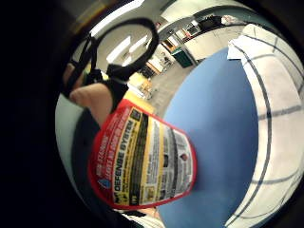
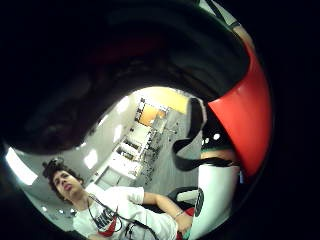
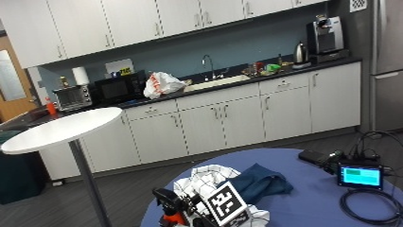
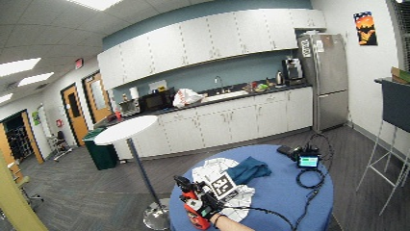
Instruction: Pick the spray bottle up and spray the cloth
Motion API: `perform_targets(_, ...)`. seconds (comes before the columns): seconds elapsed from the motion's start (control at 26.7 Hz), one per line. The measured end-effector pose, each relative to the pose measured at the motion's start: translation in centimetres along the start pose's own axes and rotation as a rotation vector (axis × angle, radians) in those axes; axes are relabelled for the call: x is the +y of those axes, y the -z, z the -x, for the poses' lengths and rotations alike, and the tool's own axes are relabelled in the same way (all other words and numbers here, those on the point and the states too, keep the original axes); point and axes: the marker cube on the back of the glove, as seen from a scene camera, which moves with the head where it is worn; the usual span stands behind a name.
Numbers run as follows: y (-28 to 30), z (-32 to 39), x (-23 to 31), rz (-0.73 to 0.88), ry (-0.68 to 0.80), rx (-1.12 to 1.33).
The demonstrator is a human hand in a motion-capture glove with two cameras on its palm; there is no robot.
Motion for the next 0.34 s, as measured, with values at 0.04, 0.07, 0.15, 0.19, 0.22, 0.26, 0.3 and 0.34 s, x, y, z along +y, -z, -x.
perform_targets(0.04,0.0,0.2,-0.1,0.0,0.007,-0.011)
perform_targets(0.07,0.1,0.4,-0.1,0.0,0.017,-0.02)
perform_targets(0.15,0.3,1.0,-0.3,0.004,0.037,-0.032)
perform_targets(0.19,0.2,1.5,-0.5,0.01,0.046,-0.041)
perform_targets(0.22,0.0,2.1,-0.7,0.021,0.055,-0.053)
perform_targets(0.26,-0.5,2.9,-1.0,0.036,0.065,-0.068)
perform_targets(0.3,-0.9,3.6,-1.3,0.052,0.074,-0.082)
perform_targets(0.34,-1.3,4.1,-1.5,0.063,0.08,-0.09)
